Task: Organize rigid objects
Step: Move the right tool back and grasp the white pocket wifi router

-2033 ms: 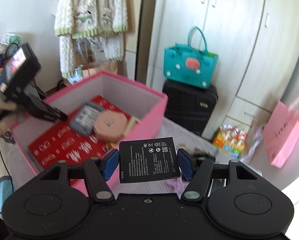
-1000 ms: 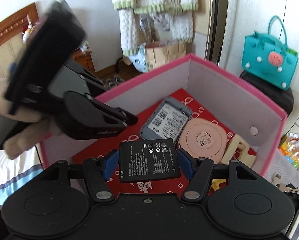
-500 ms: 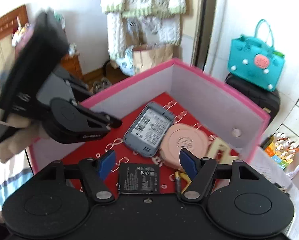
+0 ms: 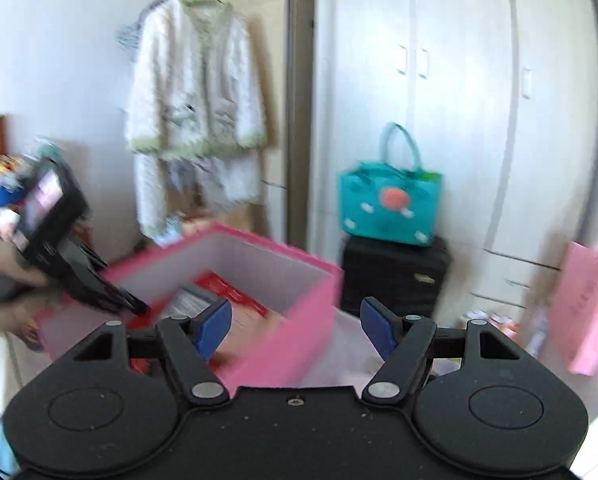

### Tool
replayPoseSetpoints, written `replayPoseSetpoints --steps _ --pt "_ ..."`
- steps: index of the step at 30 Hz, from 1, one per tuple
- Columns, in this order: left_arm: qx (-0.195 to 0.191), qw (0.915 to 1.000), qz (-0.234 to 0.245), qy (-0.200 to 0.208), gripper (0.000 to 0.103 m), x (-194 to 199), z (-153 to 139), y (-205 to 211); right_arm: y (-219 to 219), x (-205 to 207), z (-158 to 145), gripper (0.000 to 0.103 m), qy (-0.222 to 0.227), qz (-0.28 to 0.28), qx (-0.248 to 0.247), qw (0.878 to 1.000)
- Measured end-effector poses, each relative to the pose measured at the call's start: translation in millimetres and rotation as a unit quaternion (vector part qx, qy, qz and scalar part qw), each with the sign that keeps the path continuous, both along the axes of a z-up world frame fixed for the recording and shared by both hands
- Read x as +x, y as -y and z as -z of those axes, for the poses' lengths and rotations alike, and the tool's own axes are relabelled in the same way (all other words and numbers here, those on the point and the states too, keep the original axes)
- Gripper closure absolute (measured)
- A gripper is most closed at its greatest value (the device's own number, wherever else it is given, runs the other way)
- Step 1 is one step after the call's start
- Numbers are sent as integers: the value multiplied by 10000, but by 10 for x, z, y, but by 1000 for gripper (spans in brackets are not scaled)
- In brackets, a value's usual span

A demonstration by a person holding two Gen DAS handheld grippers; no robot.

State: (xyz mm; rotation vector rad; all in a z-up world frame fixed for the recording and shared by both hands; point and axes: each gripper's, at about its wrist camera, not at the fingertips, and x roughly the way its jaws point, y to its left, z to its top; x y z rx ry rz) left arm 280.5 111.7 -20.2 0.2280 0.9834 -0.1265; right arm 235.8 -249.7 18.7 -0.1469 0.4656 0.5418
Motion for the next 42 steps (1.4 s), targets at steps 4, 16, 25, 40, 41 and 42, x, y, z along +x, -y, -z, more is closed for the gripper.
replayPoseSetpoints --steps 4,16,25,40,41,42 --pt "-46 10000 -16 0 91 -1 3 -1 232 1 230 28 -391 263 -21 9989" --pt "-88 10000 -28 -2 91 -2 1 -22 858 243 922 29 -1475 1083 342 9825" --pt "-63 10000 -32 0 91 -10 -4 -25 1020 722 1072 31 -1748 1183 725 9748" --pt "54 10000 -50 37 91 -22 -17 7 1063 1053 1350 32 -1753 1215 838 9734" --pt "71 10000 -46 46 91 -26 -15 15 1047 1032 1354 32 -1702 1185 761 9753" --pt "92 9999 -44 58 91 -30 -15 20 1035 1016 1356 32 -1679 1179 705 9762"
